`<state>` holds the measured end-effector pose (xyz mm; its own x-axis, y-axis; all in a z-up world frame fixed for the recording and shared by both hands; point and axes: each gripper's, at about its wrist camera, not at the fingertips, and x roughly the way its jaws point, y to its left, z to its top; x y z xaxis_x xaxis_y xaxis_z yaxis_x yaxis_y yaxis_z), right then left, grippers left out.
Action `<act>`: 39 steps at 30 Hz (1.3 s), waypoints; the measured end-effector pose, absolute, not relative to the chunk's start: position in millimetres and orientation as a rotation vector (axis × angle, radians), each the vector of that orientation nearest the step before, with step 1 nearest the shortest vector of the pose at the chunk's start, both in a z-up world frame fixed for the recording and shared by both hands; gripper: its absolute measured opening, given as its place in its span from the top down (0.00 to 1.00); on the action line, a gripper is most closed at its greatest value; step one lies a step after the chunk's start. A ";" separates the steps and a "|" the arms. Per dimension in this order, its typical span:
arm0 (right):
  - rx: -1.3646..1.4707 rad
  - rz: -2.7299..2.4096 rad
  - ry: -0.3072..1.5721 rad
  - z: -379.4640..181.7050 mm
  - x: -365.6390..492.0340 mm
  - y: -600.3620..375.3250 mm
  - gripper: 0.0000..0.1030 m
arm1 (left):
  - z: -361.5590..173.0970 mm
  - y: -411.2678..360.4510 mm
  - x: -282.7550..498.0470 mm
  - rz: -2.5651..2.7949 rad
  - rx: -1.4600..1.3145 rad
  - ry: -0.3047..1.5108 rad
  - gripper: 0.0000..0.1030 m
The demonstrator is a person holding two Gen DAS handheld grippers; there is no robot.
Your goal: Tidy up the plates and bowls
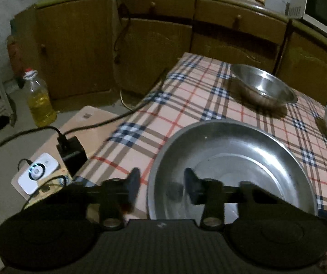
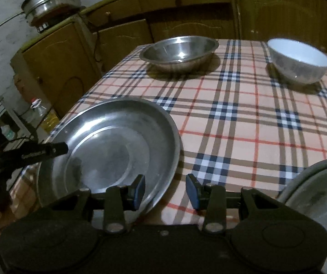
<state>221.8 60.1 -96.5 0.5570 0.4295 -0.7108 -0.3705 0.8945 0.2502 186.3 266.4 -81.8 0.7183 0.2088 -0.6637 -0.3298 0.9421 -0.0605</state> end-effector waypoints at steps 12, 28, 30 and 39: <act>0.102 0.426 0.812 -84.0 218.4 40.1 0.78 | -70.0 241.4 169.2 0.248 -0.111 0.655 0.86; 0.067 0.380 0.665 -13.9 156.4 -31.7 0.78 | -16.0 171.1 118.2 0.186 -0.075 0.556 0.86; 0.076 0.369 0.653 -7.6 147.9 -44.0 0.78 | -11.3 160.7 112.7 0.172 -0.070 0.546 0.86; 0.108 0.293 0.614 8.9 112.8 -104.6 0.78 | -2.6 108.4 93.1 0.097 -0.051 0.542 0.85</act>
<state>112.8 -104.6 8.9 0.7774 0.3026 -0.5514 -0.2386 0.9530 0.1865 93.1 108.4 -2.6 0.8524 0.0785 -0.5169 -0.1052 0.9942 -0.0225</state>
